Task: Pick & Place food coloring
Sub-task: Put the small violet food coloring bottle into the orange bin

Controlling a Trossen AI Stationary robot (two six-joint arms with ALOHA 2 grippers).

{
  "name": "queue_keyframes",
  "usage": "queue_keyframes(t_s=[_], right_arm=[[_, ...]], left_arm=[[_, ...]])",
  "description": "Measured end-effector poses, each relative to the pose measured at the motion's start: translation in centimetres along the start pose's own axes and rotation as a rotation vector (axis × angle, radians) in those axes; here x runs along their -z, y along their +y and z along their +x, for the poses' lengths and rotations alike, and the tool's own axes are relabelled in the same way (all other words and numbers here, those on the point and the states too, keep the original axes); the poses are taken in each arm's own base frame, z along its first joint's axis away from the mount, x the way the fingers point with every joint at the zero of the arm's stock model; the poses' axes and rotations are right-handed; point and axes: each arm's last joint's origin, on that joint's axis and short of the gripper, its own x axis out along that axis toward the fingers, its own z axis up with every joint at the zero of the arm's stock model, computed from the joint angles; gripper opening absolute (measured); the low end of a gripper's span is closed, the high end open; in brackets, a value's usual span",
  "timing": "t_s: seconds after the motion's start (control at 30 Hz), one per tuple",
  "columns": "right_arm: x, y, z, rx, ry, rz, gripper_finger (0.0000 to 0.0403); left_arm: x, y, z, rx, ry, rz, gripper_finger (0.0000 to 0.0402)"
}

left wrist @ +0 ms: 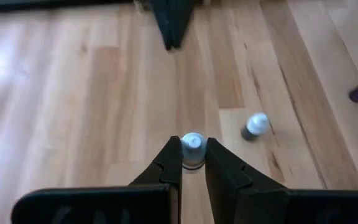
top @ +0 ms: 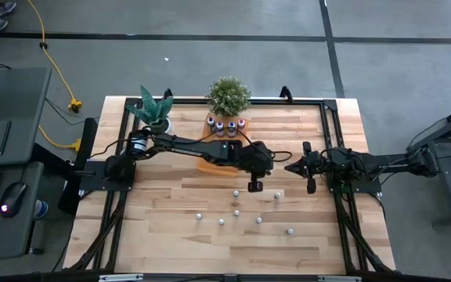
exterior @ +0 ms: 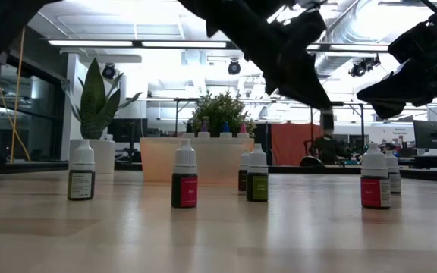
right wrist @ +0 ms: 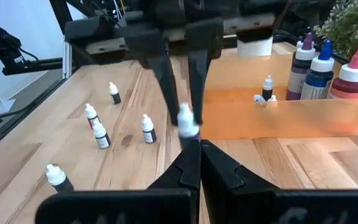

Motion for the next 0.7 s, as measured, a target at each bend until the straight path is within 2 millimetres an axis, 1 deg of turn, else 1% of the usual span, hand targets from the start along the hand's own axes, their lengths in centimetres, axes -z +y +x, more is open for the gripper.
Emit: queue_keyframes(t_s=[0.17,0.27,0.33,0.4,0.57,0.6,0.67,0.7], right_arm=[[0.0,0.0,0.0,0.000,0.001,0.000,0.0000],[0.0,0.0,0.0,0.000,0.001,0.000,0.0000],[0.0,0.0,0.0,0.002,0.003,0.000,0.0000],[0.0,0.0,0.0,0.002,0.006,0.000,0.0000],[0.1,0.0,0.1,0.004,0.016,0.000,0.0000],[0.1,0.0,0.1,0.004,0.017,0.000,0.0000],[0.1,0.0,0.1,0.004,0.018,0.000,0.0000],[0.2,0.0,0.1,0.004,0.020,0.000,0.0000]], left_arm=[[-1.0,0.1,-2.2,-0.011,-0.005,0.003,0.0031],[-1.3,0.3,-3.0,-0.043,-0.003,-0.005,0.0031],[-1.1,0.4,-3.9,-0.078,0.045,-0.011,0.0031],[-1.5,0.5,-4.7,-0.121,0.038,-0.020,0.0031],[-1.6,0.7,-7.0,-0.172,0.095,-0.031,0.0031],[-1.5,0.8,-7.4,-0.189,0.117,-0.040,0.0031],[-1.8,0.9,-8.2,-0.234,0.108,-0.076,0.0031],[-1.5,0.9,-8.8,-0.251,0.140,-0.095,0.0031]])
